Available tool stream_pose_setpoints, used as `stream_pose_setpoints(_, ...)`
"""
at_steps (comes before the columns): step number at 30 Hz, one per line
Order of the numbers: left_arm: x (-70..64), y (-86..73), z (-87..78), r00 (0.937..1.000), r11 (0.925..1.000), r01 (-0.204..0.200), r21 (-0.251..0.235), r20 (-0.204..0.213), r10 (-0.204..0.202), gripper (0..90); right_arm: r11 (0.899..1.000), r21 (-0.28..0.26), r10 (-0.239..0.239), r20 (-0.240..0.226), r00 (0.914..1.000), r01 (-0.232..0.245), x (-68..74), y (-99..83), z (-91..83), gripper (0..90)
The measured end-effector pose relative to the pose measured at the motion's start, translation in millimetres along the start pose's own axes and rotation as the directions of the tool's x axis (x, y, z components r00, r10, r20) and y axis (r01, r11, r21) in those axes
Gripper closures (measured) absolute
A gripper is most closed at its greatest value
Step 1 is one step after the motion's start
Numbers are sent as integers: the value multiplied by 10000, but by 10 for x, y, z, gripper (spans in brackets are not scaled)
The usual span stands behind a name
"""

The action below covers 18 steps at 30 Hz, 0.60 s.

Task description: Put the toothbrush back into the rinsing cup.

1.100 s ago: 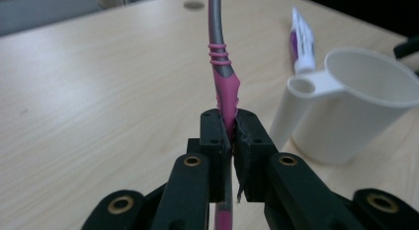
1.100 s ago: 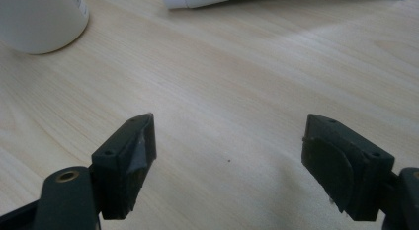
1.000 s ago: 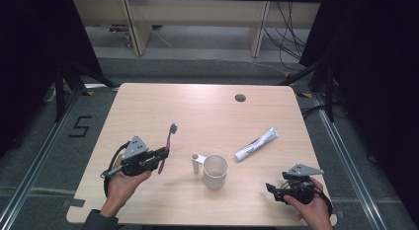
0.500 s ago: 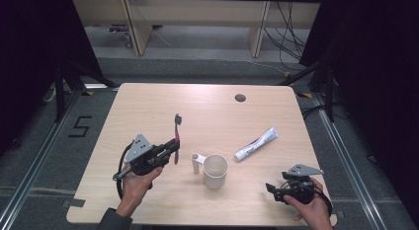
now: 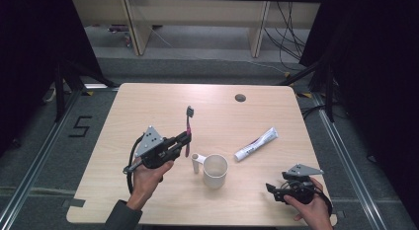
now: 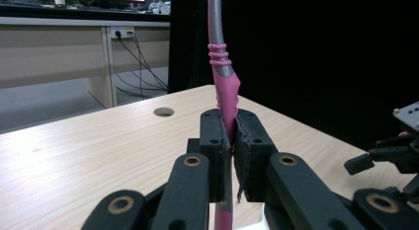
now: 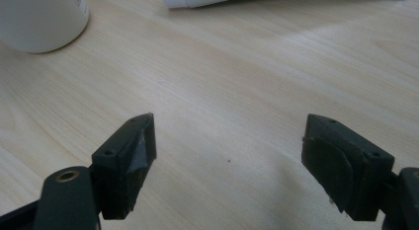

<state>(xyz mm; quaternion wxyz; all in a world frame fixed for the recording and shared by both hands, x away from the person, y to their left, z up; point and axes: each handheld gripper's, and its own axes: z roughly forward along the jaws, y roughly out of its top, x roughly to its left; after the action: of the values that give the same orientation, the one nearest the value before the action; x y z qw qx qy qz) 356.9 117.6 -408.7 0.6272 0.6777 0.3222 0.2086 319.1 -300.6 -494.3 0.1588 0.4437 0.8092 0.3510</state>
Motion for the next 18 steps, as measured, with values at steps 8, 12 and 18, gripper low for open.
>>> stream_pose_setpoints(8,-36,-19,88,9999,10000,18,83,127,-20,827,9999,83,134,34,9999,-135,11,0,-7,219)
stream_pose_setpoints(12,-49,-50,139,9998,9998,-66,188,175,63,827,9999,85,142,25,9999,-143,11,0,-6,219)
stream_pose_setpoints(18,-37,-78,168,9998,9998,-30,186,197,27,827,9999,72,151,12,9999,-151,12,1,-7,219)
